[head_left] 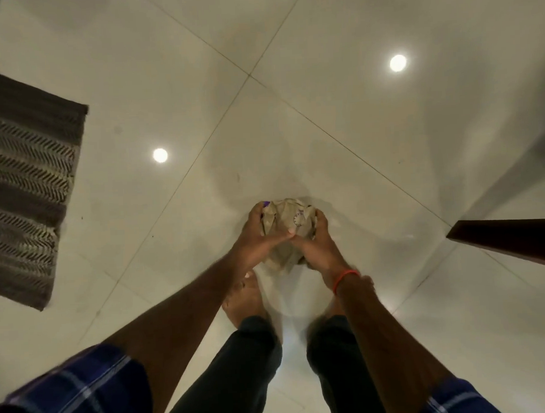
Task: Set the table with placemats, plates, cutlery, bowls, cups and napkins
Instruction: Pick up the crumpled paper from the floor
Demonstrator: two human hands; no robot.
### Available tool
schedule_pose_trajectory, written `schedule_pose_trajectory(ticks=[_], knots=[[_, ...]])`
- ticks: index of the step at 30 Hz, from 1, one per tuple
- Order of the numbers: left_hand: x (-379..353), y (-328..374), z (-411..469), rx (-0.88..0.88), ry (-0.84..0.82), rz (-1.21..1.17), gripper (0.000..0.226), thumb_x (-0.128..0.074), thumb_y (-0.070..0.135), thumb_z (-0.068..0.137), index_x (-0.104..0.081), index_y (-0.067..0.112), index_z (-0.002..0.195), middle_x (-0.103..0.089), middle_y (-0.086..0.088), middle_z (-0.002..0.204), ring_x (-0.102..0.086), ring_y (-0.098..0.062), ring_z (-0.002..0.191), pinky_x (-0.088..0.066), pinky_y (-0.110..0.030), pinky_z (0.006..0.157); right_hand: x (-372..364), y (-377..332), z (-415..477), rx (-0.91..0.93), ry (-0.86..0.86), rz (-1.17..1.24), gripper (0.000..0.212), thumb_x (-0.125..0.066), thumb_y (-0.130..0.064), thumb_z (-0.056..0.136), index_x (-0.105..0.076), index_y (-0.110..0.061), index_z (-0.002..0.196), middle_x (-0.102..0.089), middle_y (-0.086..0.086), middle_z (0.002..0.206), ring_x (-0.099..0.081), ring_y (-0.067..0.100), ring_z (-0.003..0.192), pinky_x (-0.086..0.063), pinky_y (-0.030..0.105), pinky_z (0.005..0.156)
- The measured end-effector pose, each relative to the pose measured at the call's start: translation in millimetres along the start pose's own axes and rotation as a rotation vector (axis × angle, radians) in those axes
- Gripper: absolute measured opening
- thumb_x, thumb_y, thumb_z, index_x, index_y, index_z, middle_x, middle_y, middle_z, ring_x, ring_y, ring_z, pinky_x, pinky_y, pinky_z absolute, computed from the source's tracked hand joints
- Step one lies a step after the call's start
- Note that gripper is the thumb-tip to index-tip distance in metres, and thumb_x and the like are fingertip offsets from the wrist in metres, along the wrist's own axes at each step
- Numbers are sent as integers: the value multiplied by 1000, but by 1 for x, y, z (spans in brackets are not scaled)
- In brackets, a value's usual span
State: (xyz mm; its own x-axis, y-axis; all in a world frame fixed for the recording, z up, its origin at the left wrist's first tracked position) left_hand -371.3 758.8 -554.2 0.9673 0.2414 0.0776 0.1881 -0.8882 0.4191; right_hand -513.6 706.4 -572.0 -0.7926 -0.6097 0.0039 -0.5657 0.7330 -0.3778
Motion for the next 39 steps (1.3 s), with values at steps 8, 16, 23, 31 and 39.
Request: schedule_pose_trajectory(ticks=[8, 16, 23, 31, 39], knots=[[11, 50, -56, -61, -40, -7, 109, -89, 43, 76, -19, 36, 159, -41, 5, 151, -47, -13, 134, -45, -34, 110, 10, -53, -76, 164, 75, 37, 78, -77, -39, 86, -30, -45, 147, -62, -13, 127, -66, 9, 107, -60, 45, 89], [23, 192, -197, -174, -99, -97, 116, -96, 58, 50, -32, 43, 145, -61, 13, 132, -64, -7, 118, -57, -41, 99, 17, -189, -248, 421, 33, 88, 75, -61, -6, 95, -28, -43, 152, -61, -6, 134, -65, 10, 114, -60, 35, 87], [66, 315, -340, -284, -109, -222, 85, -92, 51, 63, -44, 41, 133, -66, 19, 110, -74, -10, 98, -63, -44, 69, 11, -312, -393, 631, 50, 35, 85, -67, -11, 94, -18, -42, 157, -50, -20, 141, -59, -2, 119, -56, 24, 89], [101, 400, -488, -445, -45, -253, 77, -87, 41, 66, -47, 37, 132, -65, 10, 120, -73, -12, 99, -61, -35, 66, 1, -392, -549, 791, 101, -27, 97, -76, -33, 88, -8, -46, 156, -42, -35, 135, -54, -15, 117, -52, 15, 90], [103, 445, -590, -569, -12, -240, 69, -87, 35, 78, -45, 30, 132, -65, 3, 122, -72, -18, 103, -63, -36, 74, -2, -409, -667, 899, 254, -49, 85, -77, -22, 88, -21, -52, 145, -46, -29, 137, -55, -6, 122, -53, 20, 95]])
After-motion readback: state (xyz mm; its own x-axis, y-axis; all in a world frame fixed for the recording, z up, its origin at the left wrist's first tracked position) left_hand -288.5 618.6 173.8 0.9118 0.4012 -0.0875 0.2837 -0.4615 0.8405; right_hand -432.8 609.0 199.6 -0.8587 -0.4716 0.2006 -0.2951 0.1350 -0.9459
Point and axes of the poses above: each hand's wrist, its own z-axis towards the middle knuckle, its own x-axis out of the back of the hand, y = z × x, the point moved 7 cm from there along z, towards the middle knuckle
